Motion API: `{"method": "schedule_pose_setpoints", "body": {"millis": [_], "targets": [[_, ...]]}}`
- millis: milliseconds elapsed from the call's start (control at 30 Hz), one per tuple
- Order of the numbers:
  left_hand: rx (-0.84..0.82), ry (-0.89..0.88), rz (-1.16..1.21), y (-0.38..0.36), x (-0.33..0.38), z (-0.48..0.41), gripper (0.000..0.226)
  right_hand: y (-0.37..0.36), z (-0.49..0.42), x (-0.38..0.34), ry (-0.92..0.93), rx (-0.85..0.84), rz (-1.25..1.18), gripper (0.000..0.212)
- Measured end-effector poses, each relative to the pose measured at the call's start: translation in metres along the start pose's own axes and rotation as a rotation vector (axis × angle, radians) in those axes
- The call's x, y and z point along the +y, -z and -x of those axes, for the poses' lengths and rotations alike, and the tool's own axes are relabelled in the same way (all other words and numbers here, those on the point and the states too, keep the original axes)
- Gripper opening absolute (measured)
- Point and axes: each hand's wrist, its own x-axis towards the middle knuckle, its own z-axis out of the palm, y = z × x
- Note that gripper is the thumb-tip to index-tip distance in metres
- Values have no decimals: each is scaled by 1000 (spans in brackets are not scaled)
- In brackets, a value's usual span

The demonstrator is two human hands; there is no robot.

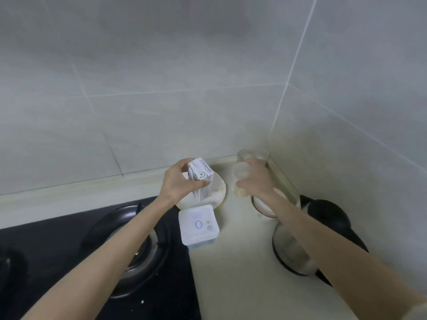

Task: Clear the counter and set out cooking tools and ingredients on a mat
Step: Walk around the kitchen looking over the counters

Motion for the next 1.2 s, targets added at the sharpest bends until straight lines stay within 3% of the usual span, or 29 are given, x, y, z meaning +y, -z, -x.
{"method": "schedule_pose_setpoints", "body": {"millis": [433,733,967,1200], "targets": [[-27,131,-134,-51,-59,-93,61,-60,-127,23,110,-127,461,45],[34,204,-134,-80,-81,-114,57,-87,-161,27,113,-213,414,42],[63,265,-99,-82,-82,-107,66,-87,-163,31,120,-235,353,60],[56,297,-57,-68,-71,-94,71,-72,-142,17,143,-132,162,48]]}}
